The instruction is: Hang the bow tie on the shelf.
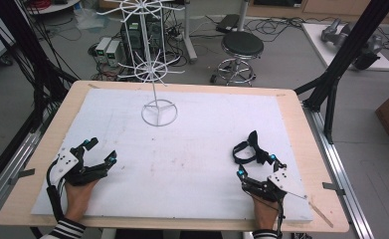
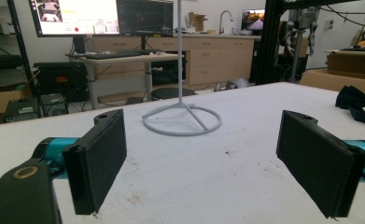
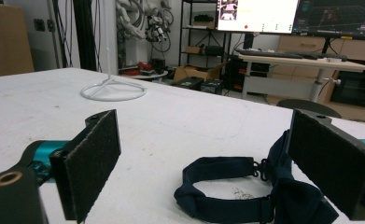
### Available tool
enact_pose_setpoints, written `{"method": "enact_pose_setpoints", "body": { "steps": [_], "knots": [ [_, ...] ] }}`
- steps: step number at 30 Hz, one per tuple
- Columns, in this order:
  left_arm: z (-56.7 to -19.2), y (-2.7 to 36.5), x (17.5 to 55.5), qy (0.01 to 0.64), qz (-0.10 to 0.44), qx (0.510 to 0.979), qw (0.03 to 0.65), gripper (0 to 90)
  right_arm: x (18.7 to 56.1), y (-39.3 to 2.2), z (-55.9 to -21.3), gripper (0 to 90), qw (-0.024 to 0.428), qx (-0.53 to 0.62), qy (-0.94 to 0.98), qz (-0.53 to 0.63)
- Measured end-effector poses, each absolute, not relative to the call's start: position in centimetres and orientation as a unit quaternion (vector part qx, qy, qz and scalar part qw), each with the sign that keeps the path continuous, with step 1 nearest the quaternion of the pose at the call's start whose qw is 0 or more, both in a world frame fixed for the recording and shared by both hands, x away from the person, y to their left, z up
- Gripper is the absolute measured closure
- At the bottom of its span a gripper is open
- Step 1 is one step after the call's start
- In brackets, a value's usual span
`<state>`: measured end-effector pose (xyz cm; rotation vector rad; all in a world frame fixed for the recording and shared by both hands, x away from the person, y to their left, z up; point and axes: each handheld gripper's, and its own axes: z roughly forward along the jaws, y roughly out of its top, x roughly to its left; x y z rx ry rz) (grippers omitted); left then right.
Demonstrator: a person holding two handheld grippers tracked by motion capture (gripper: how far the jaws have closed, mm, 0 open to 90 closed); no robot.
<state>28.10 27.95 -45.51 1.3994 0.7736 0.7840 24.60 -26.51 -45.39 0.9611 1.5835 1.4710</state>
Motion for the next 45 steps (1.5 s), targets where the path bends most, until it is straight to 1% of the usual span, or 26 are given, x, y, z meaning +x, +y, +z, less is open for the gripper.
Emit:
{"method": "enact_pose_setpoints", "body": {
  "steps": [28, 36, 39, 45],
  "knots": [
    [-45.49, 27.85, 28.16, 0.343, 0.344, 0.611, 0.625, 17.0, 24.78, -26.64, -45.36, 8.9, 0.371, 0.385, 0.618, 0.577],
    [-45.48, 27.82, 28.14, 0.343, 0.347, 0.612, 0.623, 18.0, 25.06, -26.45, -45.24, 8.9, 0.376, 0.384, 0.628, 0.563],
    [-45.47, 27.81, 28.14, 0.344, 0.348, 0.612, 0.622, 18.0, 25.17, -26.41, -45.16, 9.0, 0.365, 0.391, 0.632, 0.560],
    [-45.48, 27.76, 28.12, 0.345, 0.350, 0.611, 0.621, 17.9, 25.45, -26.54, -45.01, 8.9, 0.370, 0.394, 0.637, 0.549]
  ]
}}
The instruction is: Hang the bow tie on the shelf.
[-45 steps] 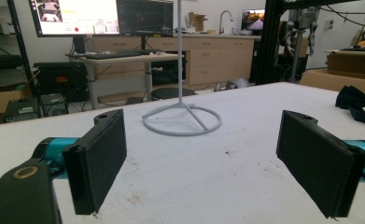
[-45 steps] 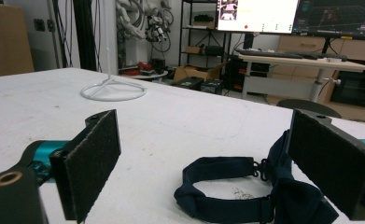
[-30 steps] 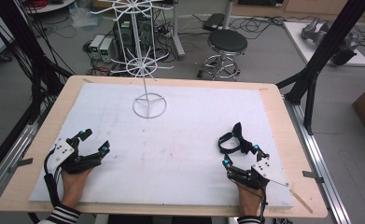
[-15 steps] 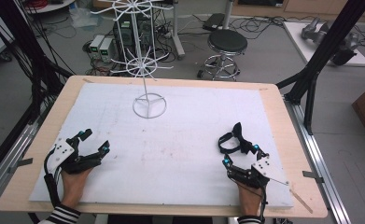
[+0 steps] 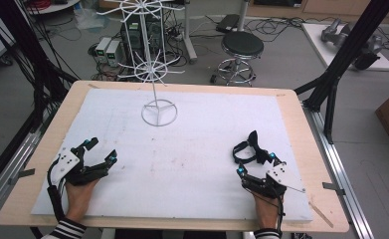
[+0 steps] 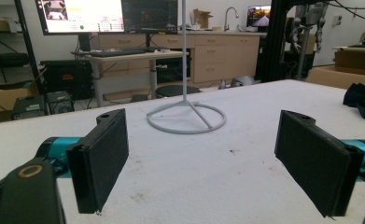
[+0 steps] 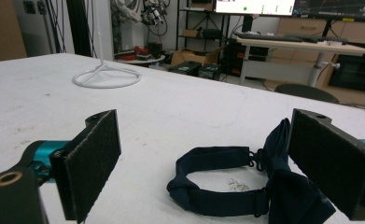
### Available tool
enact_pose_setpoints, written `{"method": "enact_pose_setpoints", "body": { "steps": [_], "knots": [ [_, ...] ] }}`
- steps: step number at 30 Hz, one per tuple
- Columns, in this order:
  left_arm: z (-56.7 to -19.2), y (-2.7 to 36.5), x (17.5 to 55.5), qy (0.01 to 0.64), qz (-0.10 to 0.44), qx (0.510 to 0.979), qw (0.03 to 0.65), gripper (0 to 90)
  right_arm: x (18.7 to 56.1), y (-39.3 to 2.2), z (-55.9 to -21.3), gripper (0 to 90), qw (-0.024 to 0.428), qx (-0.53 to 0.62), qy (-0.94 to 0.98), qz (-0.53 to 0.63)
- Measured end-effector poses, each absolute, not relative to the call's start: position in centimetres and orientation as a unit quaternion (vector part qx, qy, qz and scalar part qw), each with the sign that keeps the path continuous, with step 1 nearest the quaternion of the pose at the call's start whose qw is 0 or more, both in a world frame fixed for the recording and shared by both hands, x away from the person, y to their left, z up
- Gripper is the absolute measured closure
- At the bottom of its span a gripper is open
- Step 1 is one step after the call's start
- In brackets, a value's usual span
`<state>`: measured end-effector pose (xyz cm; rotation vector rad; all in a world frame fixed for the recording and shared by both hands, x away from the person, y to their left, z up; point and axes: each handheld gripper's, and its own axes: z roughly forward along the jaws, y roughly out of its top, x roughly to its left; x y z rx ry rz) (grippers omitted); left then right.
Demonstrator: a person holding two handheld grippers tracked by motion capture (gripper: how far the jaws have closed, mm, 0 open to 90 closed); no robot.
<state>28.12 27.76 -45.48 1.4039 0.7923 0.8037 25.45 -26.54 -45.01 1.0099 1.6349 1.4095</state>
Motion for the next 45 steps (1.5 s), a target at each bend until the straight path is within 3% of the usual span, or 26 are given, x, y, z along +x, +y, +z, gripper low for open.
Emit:
{"method": "enact_pose_setpoints", "body": {
  "steps": [11, 31, 35, 45],
  "knots": [
    [-45.5, 27.8, 28.1, 0.347, 0.350, 0.609, 0.621, 16.3, 26.2, -27.9, -42.6, 8.9, 0.371, 0.413, 0.648, 0.522],
    [-45.5, 27.9, 28.1, 0.349, 0.351, 0.605, 0.623, 16.1, 29.1, -30.2, -39.9, 9.1, 0.271, 0.449, 0.726, 0.446],
    [-45.5, 27.9, 28.1, 0.350, 0.351, 0.604, 0.624, 16.1, 29.6, -30.4, -39.7, 15.1, 0.259, 0.446, 0.743, 0.426],
    [-45.5, 27.9, 28.0, 0.349, 0.352, 0.602, 0.626, 16.1, 30.7, -31.1, -39.8, 16.2, 0.222, 0.470, 0.761, 0.388]
  ]
}}
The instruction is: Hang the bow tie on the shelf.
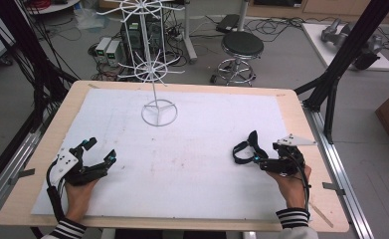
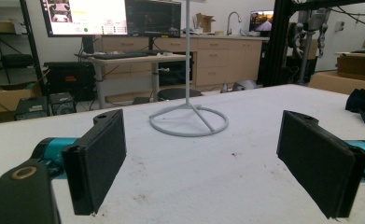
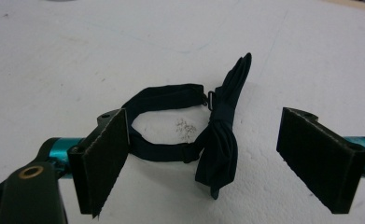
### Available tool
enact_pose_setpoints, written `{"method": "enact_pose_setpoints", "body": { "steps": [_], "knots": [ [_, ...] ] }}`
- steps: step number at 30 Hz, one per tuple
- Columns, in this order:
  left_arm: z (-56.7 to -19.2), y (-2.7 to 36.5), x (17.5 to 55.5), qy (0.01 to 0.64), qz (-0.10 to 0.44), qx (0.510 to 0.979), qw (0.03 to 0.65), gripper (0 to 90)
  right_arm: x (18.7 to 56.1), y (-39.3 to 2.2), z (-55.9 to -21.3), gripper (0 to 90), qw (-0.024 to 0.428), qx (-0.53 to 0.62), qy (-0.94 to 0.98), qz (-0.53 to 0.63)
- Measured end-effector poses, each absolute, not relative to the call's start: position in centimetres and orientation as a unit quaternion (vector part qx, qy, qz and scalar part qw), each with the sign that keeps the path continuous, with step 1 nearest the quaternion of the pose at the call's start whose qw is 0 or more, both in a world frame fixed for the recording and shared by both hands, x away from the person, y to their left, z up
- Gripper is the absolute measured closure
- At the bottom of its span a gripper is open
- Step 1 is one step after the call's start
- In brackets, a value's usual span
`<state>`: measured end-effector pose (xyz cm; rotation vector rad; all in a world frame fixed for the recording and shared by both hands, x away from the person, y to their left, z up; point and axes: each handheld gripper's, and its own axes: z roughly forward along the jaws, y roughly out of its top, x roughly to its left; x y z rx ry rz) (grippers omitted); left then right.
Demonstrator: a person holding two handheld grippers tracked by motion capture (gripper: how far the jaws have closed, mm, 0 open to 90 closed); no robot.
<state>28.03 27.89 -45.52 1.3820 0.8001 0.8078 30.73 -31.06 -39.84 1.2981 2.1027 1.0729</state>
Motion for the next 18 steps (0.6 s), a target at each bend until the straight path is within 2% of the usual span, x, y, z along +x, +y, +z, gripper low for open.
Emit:
{"method": "enact_pose_setpoints", "body": {
  "steps": [11, 18],
  "knots": [
    [-45.5, 27.9, 28.0, 0.349, 0.352, 0.603, 0.625, 16.1, 31.8, -31.5, -40.8, 31.7, 0.179, 0.487, 0.780, 0.351],
    [-45.5, 27.9, 28.0, 0.349, 0.352, 0.602, 0.626, 16.1, 32.3, -31.5, -41.2, 37.3, 0.168, 0.497, 0.784, 0.332]
  ]
}}
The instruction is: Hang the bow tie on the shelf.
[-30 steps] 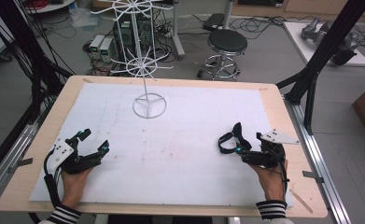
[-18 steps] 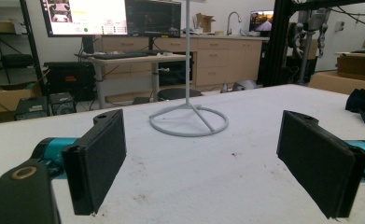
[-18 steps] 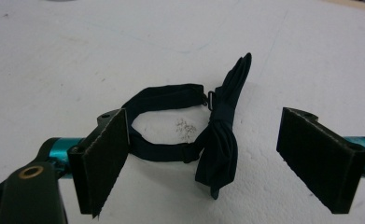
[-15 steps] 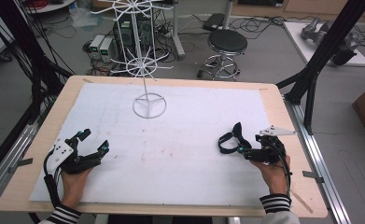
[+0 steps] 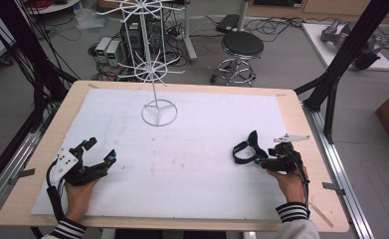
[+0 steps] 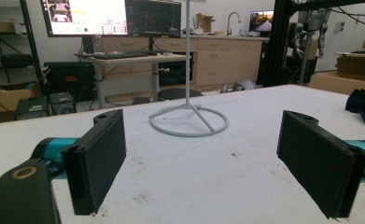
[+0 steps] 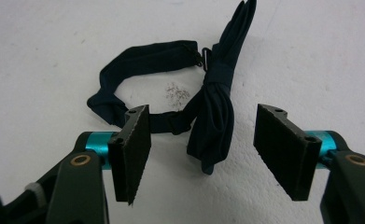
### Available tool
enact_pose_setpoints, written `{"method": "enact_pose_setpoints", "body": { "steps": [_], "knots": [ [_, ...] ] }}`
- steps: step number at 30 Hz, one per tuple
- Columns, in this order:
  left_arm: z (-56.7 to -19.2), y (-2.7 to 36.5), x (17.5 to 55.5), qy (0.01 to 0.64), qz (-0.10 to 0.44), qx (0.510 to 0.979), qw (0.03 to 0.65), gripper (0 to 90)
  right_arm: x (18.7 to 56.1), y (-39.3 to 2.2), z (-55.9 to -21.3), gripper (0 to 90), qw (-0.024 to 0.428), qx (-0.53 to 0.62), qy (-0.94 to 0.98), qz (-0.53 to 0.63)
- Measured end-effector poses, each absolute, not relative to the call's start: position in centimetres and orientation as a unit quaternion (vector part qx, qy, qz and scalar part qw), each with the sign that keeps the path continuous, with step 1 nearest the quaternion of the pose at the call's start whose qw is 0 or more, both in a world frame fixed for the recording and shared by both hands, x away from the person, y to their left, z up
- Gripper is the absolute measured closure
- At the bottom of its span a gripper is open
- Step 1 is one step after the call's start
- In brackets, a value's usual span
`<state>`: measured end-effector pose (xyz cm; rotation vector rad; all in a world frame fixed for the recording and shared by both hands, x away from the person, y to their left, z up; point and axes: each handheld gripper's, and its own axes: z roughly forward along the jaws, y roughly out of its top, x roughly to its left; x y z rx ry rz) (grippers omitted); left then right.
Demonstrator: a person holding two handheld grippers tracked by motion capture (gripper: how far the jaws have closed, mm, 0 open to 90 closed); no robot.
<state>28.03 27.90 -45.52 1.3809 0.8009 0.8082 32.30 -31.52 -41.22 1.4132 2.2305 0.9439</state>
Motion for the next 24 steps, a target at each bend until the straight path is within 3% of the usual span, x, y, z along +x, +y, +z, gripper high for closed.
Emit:
{"method": "enact_pose_setpoints", "body": {
  "steps": [15, 24],
  "knots": [
    [-45.5, 27.9, 28.0, 0.348, 0.353, 0.603, 0.625, 16.1, 32.7, -30.9, -41.8, 57.0, 0.171, 0.492, 0.804, 0.288],
    [-45.5, 27.9, 28.0, 0.350, 0.353, 0.601, 0.626, 16.1, 32.6, -30.4, -42.0, 81.1, 0.196, 0.483, 0.814, 0.256]
  ]
}}
